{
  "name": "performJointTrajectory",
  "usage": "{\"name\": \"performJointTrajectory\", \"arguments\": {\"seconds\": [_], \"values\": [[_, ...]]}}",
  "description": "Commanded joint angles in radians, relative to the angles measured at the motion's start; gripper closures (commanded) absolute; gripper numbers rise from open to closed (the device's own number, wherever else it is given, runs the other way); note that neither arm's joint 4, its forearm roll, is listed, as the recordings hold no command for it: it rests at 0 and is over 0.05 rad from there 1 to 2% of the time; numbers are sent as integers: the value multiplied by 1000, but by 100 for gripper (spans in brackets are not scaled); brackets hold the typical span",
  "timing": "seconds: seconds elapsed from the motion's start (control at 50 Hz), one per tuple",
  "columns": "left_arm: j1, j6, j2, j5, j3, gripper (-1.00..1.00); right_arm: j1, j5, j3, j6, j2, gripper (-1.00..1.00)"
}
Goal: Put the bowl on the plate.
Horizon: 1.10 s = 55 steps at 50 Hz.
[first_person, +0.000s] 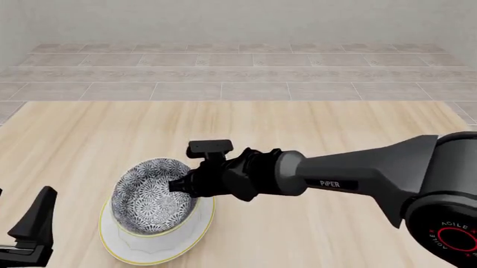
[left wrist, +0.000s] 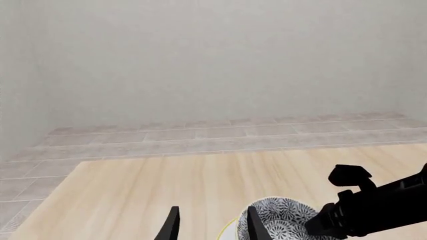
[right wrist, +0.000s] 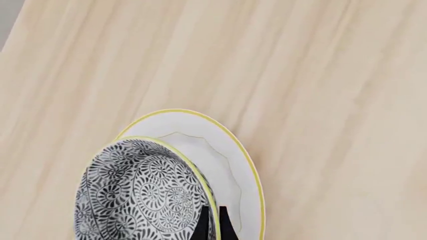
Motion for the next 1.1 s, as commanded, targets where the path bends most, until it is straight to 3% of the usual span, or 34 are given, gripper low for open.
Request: {"name": "performJointTrajectory", "arguments": {"seconds": [0.02,0.56,0.58,1.1], "values": [[-1,1,0,-1,0,-100,10,-2,1,-8,10,100],[-2,1,0,-3,1,-100,17,-1,0,-8,14,100],[-2,1,0,-2,1,-100,17,-1,-1,-8,14,-100],[-5,3,0,-1,0,-100,24,12,-2,-18,-5,-100]]}}
